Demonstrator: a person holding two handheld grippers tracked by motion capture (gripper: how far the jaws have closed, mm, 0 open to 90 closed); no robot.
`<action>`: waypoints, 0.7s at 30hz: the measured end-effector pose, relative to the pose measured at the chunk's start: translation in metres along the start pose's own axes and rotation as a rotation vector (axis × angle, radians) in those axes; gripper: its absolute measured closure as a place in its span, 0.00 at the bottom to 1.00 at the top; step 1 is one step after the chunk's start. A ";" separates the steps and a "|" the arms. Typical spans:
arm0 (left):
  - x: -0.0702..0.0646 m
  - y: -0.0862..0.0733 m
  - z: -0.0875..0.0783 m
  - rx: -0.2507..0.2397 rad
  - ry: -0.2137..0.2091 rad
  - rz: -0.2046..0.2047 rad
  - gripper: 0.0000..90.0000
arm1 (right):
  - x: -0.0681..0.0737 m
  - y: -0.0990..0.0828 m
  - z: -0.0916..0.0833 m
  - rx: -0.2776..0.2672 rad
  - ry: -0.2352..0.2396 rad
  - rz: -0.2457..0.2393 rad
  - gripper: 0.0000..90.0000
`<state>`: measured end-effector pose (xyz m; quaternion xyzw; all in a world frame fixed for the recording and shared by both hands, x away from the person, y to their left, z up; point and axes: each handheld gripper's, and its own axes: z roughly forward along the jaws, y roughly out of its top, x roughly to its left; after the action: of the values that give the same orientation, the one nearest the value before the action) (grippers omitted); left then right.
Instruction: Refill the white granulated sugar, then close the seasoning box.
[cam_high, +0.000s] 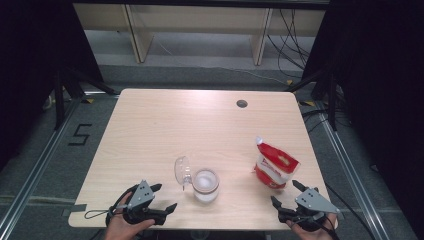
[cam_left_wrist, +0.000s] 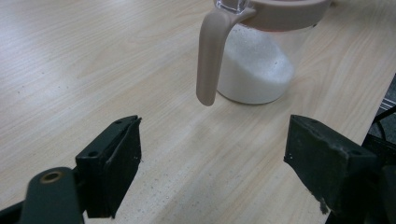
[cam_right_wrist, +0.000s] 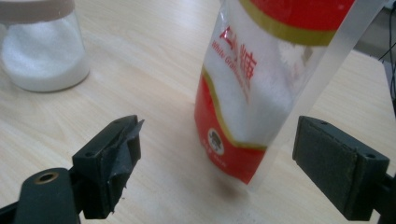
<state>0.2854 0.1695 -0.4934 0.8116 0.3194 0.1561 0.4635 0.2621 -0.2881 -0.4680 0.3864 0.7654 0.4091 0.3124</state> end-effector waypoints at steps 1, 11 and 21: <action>0.000 0.000 -0.001 0.000 0.004 0.001 0.20 | -0.001 0.000 0.001 0.005 0.011 -0.019 0.18; 0.000 0.001 -0.002 -0.011 0.007 -0.005 0.20 | 0.003 -0.006 0.000 0.042 0.008 -0.018 0.18; 0.002 0.005 -0.002 -0.016 0.008 -0.025 0.20 | 0.000 -0.009 0.003 0.055 0.018 -0.032 0.18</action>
<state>0.2877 0.1703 -0.4887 0.8033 0.3302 0.1559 0.4706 0.2616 -0.2903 -0.4769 0.3791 0.7852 0.3862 0.3011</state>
